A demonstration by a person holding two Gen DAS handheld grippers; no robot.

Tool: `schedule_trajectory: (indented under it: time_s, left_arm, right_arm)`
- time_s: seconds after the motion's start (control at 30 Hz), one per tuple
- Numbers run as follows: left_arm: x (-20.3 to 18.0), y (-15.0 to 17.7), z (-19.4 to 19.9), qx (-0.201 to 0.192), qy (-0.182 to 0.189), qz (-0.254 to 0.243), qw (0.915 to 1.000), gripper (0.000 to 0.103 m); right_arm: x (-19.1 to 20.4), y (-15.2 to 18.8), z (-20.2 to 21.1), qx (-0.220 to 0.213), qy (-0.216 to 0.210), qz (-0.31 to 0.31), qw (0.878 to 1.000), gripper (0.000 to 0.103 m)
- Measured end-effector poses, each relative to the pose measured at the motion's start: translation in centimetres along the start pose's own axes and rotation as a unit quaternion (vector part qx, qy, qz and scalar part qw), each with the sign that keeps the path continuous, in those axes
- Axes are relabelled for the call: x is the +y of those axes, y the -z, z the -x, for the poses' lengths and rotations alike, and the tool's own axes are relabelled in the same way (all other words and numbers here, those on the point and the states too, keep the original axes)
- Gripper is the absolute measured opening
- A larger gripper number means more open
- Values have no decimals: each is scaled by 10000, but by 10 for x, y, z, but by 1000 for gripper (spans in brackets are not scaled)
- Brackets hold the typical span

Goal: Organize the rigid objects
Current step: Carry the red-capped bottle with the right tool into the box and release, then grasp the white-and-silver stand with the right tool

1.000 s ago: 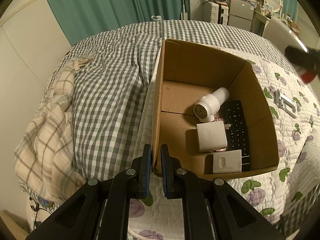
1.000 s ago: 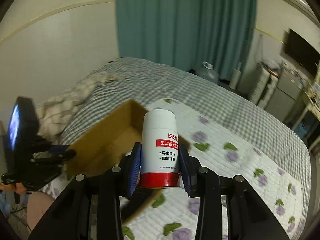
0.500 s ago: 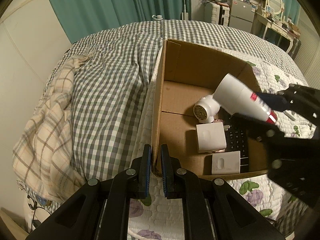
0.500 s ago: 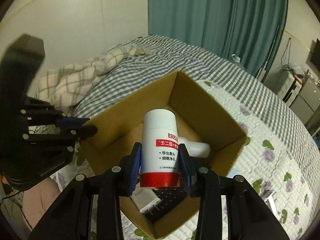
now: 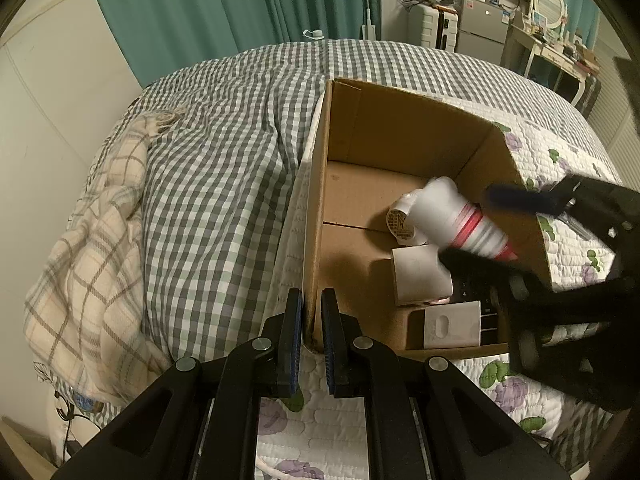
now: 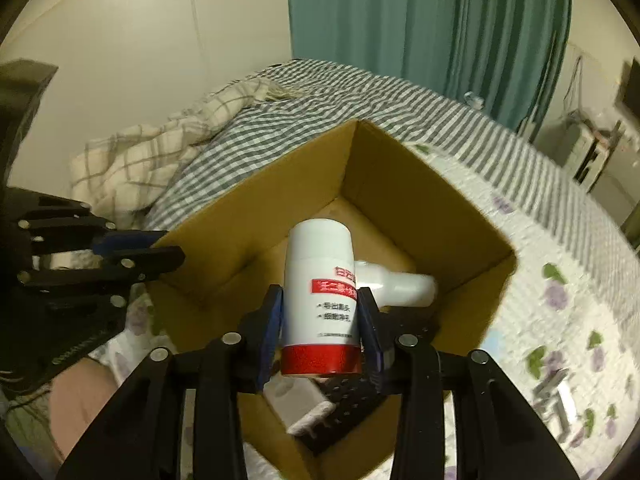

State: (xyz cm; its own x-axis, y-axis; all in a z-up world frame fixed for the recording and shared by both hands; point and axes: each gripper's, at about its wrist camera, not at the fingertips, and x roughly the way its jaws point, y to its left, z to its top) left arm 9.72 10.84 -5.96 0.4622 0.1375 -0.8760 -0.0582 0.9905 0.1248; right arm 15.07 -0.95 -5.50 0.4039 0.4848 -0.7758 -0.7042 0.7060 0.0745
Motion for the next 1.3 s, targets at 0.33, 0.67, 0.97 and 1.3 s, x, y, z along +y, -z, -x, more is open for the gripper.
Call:
schedule_trajectory:
  time_s: [0.33, 0.67, 0.97, 1.3]
  left_arm:
    - [1, 1, -2, -9, -16, 4, 10000, 9]
    - [2, 3, -7, -17, -97, -58, 9999, 9]
    - [1, 3, -6, 1, -115, -79, 9999, 9]
    - [-3, 4, -4, 32, -173, -199, 9996, 9]
  right_arm:
    - [-31, -5, 60, -810, 699, 199, 9941, 85]
    - [-117, 38, 80, -487, 1607, -451, 9848, 87]
    - [-180, 97, 56, 254, 2198, -650, 9731, 87]
    - [-239, 129, 35, 800, 2255, -1116, 9645, 87]
